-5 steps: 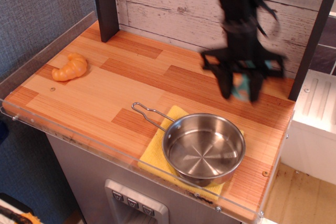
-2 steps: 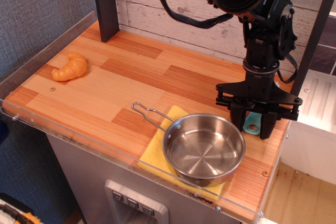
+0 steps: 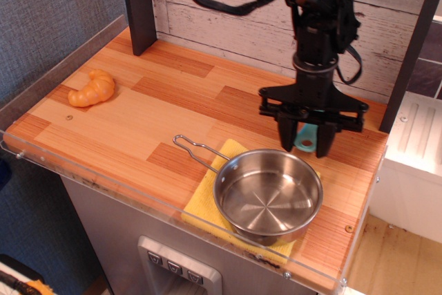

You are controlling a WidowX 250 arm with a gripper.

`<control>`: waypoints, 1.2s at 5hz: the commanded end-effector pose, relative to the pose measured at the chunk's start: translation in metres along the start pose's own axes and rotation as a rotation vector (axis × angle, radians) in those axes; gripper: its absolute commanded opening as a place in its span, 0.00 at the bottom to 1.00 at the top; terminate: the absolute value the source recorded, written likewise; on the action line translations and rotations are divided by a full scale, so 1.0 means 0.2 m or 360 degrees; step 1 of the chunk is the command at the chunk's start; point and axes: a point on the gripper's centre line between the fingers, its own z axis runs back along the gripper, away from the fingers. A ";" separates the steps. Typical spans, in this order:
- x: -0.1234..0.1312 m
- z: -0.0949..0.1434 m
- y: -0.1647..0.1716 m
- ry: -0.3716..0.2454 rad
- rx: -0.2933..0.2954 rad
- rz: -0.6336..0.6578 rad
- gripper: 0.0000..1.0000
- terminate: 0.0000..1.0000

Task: PICK UP THE SPOON AND PUT ANOTHER SIDE OF THE TABLE

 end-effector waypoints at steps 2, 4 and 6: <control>0.00 0.07 0.01 0.0051 -0.0070 -0.0074 1.00 0.00; -0.07 0.47 0.22 -0.0111 -0.0038 -0.0145 1.00 0.00; -0.12 0.51 0.46 -0.0083 0.0085 -0.0144 1.00 0.00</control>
